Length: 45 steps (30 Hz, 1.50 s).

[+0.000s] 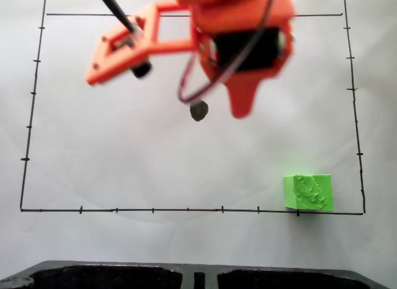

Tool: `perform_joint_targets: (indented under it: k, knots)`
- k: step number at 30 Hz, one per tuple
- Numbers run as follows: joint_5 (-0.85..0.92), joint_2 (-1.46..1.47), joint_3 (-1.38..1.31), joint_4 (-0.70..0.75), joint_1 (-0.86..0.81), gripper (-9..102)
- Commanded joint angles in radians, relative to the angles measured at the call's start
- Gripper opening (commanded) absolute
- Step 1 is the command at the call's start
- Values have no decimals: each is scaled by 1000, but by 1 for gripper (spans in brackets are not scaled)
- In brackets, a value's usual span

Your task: Grasp the colored block, Place it on the black dot, and then return the arm to the default position.

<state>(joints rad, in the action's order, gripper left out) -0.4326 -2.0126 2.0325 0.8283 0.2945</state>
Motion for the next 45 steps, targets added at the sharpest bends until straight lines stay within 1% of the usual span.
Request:
perform_joint_targets:
  k: [1,5,13,15,17,24,27,32,45]
  knots:
    - [-15,72,-110,-23,17,0]
    - [-34,173,-195,-46,43,0]
    - [-144,387,-364,-55,77,0]
    - [-175,430,-394,-57,81,6]
    - [-187,471,-431,-54,87,9]
    - [-278,565,-563,29,138,26]
    - [-304,565,-572,60,152,32]
    - [-345,532,-554,124,169,38]
    - [-411,603,-557,156,137,38]
